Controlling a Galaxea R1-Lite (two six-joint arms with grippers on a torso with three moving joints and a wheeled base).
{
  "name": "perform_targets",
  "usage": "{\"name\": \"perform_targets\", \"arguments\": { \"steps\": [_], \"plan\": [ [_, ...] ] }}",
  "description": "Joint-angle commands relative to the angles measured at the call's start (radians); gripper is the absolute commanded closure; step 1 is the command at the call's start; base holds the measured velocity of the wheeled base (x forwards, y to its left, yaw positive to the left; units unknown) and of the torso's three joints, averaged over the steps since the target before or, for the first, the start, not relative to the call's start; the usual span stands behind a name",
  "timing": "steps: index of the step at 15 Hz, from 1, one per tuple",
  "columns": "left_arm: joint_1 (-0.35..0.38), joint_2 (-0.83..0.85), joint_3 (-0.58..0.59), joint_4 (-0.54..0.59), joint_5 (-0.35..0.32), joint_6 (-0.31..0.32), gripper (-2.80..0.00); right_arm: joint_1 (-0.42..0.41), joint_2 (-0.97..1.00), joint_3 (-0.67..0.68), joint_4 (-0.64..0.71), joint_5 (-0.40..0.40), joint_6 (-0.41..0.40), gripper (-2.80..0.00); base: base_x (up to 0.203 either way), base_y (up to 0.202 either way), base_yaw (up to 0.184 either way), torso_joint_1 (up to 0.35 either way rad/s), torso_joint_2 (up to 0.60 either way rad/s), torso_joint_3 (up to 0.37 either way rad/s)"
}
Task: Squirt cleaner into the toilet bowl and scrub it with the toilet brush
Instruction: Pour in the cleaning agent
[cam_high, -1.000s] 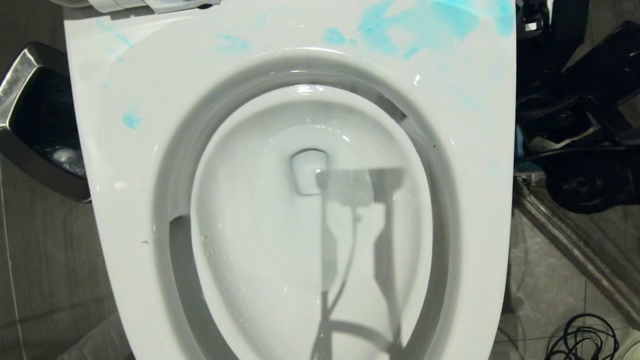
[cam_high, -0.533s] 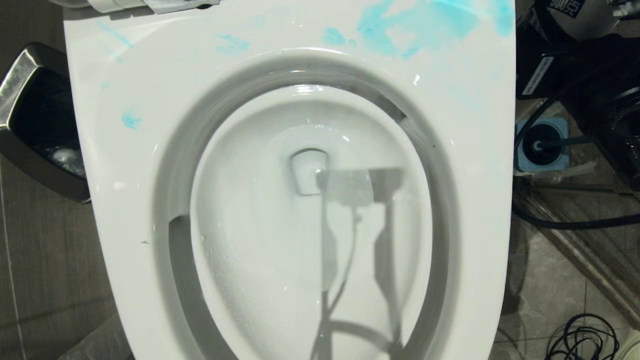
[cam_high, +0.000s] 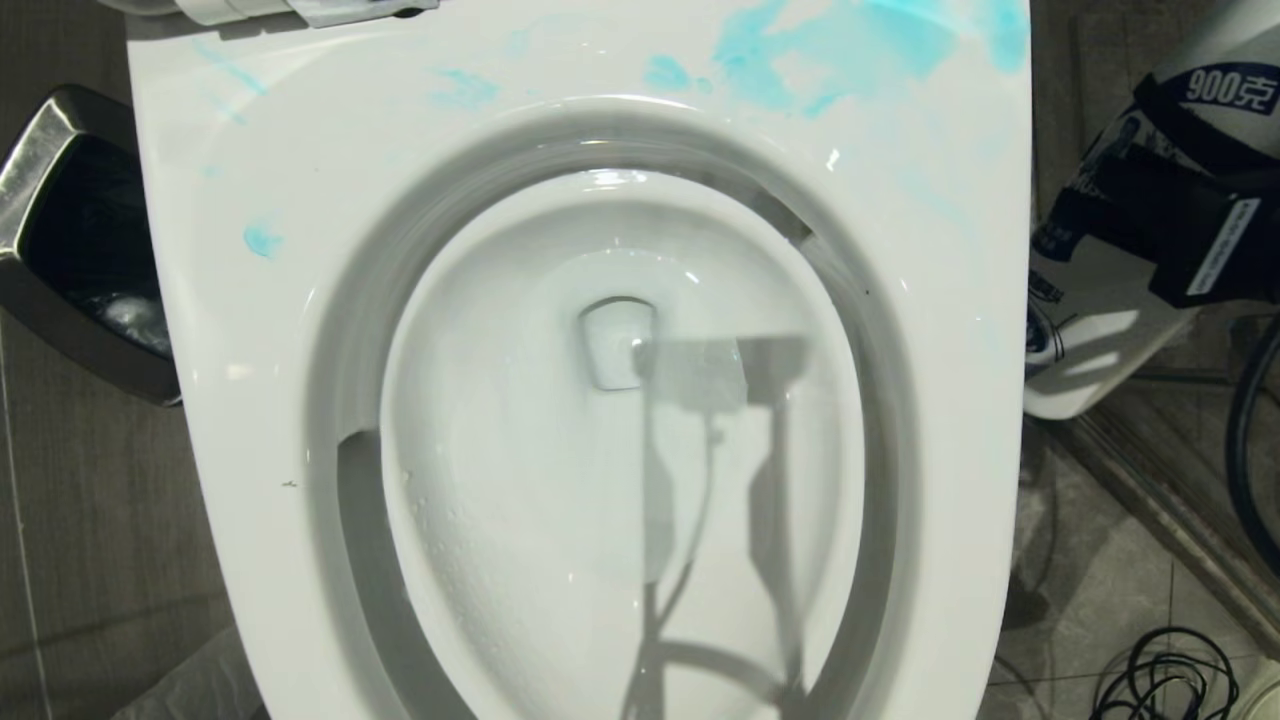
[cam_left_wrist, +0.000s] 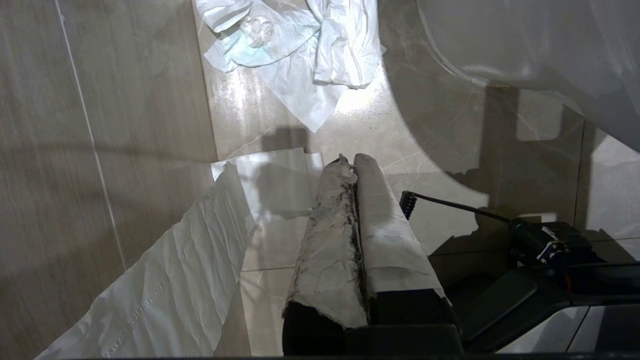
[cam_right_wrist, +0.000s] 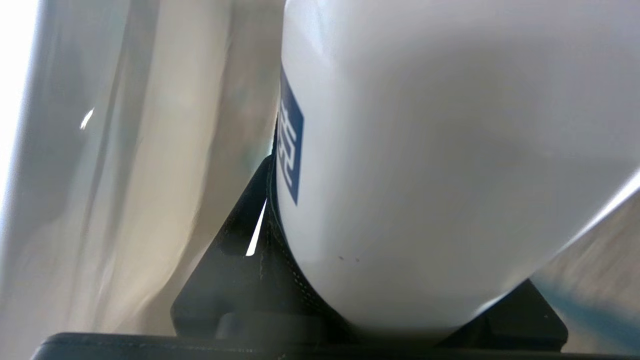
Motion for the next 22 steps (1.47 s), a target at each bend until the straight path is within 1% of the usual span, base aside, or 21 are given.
{"name": "perform_targets", "arguments": {
  "steps": [1, 2, 4, 8, 11, 17, 22],
  "plan": [
    [0.000, 0.001, 0.000, 0.000, 0.000, 0.000, 0.00, 0.022, -0.111, -0.042, 0.200, -0.027, 0.035, 0.00, 0.000, 0.000, 0.000, 0.000, 0.00, 0.000],
    [0.000, 0.001, 0.000, 0.000, 0.000, 0.000, 0.00, 0.023, -0.145, -0.047, 0.236, -0.032, 0.033, 0.00, 0.000, 0.000, 0.000, 0.000, 0.00, 0.000],
    [0.000, 0.001, 0.000, 0.000, 0.000, 0.000, 0.00, 0.023, -0.210, -0.022, 0.271, -0.034, -0.010, 0.00, 0.000, 0.000, 0.000, 0.000, 0.00, 0.000],
    [0.000, 0.001, 0.000, 0.000, 0.000, 0.000, 0.00, 0.022, -0.307, 0.040, 0.274, -0.034, -0.115, 0.00, 0.000, 0.000, 0.000, 0.000, 0.00, 0.000],
    [0.000, 0.001, 0.000, 0.000, 0.000, 0.000, 0.00, 0.022, -0.320, 0.034, 0.267, -0.028, -0.145, 0.00, 0.000, 0.000, 0.000, 0.000, 0.00, 0.000],
    [0.000, 0.001, 0.000, 0.000, -0.002, 0.010, 0.00, 0.022, -0.323, 0.029, 0.103, -0.022, -0.231, 0.00, 0.000, 0.000, 0.000, 0.000, 0.00, 0.000],
    [0.000, 0.001, 0.000, 0.000, 0.000, 0.003, 0.00, 0.024, -0.327, 0.002, 0.100, -0.023, -0.242, 0.00, 0.000, 0.000, 0.000, 0.000, 0.00, 0.000]
  ]
}}
